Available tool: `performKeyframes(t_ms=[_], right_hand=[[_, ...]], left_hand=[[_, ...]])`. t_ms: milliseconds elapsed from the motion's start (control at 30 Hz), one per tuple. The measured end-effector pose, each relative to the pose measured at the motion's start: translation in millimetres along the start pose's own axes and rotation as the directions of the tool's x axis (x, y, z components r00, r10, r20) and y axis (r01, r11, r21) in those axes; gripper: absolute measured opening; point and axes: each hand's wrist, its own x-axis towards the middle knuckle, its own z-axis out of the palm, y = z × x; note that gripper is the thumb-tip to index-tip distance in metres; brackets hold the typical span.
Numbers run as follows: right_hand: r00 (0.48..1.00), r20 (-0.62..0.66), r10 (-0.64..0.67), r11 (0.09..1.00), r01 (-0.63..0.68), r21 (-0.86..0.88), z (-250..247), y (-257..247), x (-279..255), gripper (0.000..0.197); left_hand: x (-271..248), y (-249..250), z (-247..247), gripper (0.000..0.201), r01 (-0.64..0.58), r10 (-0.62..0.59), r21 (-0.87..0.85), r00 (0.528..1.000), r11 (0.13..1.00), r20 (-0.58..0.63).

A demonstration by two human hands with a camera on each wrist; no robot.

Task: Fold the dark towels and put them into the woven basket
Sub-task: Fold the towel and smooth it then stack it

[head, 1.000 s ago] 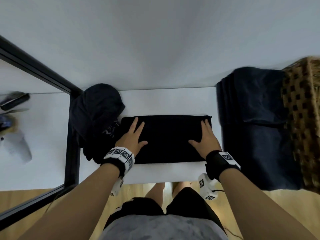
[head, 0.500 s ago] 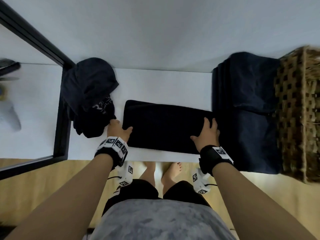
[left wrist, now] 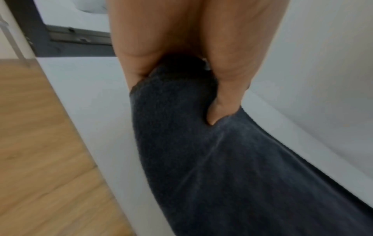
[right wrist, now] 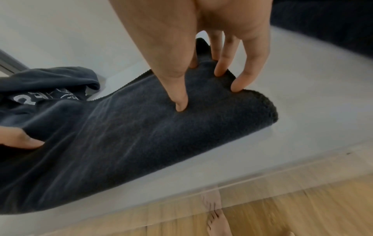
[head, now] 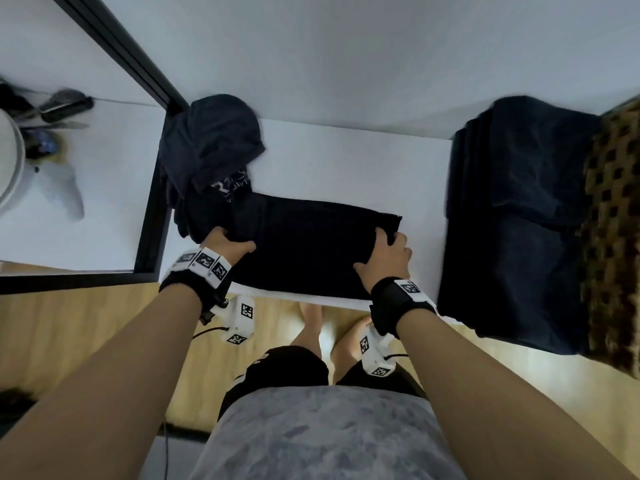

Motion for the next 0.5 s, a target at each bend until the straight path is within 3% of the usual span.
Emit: performKeyframes(t_ms=[133,333,500], right_hand=[[1.0,0.004,0.008,1.0,-0.008,-0.029,-4,8,3,0.08],[1.0,-0.004,0.021,1.0,-0.021,-0.016,-11,23,7,0.081],[1.0,-0.015,-0.016,0.998,0.016,0.065,-10,35,9,0.08]], left_hand=[[5,-18,3,0.076,0.048,-0.04,0.147,0.998,0.988,-0.055],[1,-14,23,0.068,-0.065,0.062,0.035,0.996,0.997,0.071],[-30,19,29,0.016,-0.067,0.076,-0.078,0.99,0.995,0.118]])
